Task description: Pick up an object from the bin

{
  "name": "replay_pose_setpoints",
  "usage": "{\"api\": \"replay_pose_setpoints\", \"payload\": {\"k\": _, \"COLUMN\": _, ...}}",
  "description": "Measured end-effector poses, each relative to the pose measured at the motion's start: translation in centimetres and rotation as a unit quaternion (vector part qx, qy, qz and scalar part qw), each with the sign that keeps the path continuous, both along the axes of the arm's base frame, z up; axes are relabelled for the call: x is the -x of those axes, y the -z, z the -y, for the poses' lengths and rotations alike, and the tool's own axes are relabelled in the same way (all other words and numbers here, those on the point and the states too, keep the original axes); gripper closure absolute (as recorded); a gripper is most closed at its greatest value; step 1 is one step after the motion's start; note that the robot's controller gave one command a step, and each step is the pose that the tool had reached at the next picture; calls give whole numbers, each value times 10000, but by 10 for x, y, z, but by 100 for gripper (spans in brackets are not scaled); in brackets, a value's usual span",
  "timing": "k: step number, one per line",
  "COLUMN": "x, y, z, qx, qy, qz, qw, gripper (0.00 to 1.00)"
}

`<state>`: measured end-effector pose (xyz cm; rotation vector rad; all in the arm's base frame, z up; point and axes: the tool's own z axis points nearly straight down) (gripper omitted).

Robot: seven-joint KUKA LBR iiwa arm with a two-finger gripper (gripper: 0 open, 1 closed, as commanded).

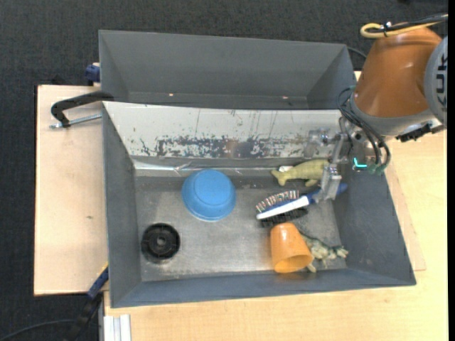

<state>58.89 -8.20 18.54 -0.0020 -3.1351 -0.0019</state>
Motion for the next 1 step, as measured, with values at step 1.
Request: {"api": "replay_pose_setpoints", "payload": {"k": 1, "x": 12, "y": 104, "z": -83, "qx": -8, "qy": -2477, "qz": 73, "qw": 9688, "gripper": 0}}
